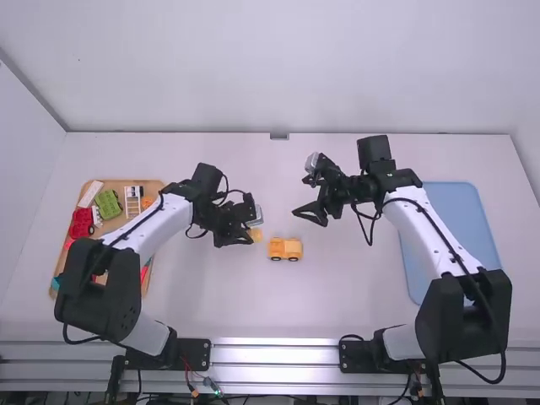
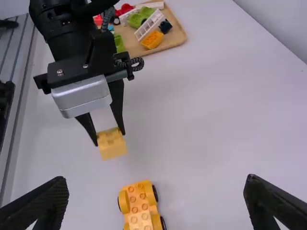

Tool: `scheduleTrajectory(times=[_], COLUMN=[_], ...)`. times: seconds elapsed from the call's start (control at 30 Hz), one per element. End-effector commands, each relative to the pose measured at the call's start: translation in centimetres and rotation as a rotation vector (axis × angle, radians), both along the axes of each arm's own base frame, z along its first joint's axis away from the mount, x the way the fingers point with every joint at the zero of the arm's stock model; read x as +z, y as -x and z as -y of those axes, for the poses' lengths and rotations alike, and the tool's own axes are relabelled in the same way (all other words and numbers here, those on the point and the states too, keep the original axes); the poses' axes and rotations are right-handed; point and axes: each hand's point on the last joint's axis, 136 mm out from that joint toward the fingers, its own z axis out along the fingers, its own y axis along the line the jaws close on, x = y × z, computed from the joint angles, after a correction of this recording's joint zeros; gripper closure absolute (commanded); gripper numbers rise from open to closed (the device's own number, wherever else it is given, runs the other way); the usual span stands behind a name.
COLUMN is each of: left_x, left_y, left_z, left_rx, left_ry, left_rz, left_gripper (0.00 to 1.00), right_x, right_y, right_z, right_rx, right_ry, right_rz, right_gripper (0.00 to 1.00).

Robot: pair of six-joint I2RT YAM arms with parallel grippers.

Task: Assemble lego blocks to make yellow taxi

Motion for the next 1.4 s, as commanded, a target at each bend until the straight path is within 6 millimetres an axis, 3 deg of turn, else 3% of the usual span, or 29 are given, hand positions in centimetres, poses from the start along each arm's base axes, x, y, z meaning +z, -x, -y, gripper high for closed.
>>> scheduleTrajectory(times=[0.0,0.3,0.53,0.8,1.0,1.2,1.3,1.33,1.37], left_x=[-2.5,-6.1,-8.5,-10.5,-11.2,-11.2,-11.1,-11.2,-11.1], left_y=[0.3,0.9,1.4,0.6,-0.4,0.1,0.2,0.1,0.0], left_z=[-1.4,-0.6,0.7,-0.5,-2.8,-3.0,-2.7,-2.7,-2.7], left_rx=[-0.059,-0.137,-0.195,-0.149,-0.056,-0.059,-0.067,-0.065,-0.064], left_ry=[-0.113,-0.127,-0.165,-0.266,-0.404,-0.389,-0.385,-0.39,-0.39], left_rz=[0.015,-0.009,0.002,0.042,0.053,0.027,0.026,0.033,0.037], left_gripper=[0.93,0.82,0.89,0.98,0.99,0.96,0.56,0.01,0.01], right_x=[1.3,1.1,0.9,0.7,0.7,0.7,0.7,0.7,0.7], right_y=[-0.1,0.0,-0.1,-0.1,-0.1,-0.1,-0.1,-0.1,-0.1], right_z=[-0.2,-0.1,0.0,0.1,0.1,0.1,0.1,0.1,0.1], right_rx=[0.004,0.005,-0.004,-0.007,-0.006,-0.007,-0.007,-0.007,-0.007], right_ry=[-0.02,-0.011,0.004,0.013,0.013,0.013,0.013,0.013,0.013], right_rz=[0.016,0.01,0.013,0.01,0.013,0.013,0.013,0.013,0.013], right_gripper=[0.02,0.0,0.01,0.01,0.01,0.01,0.01,0.01,0.01])
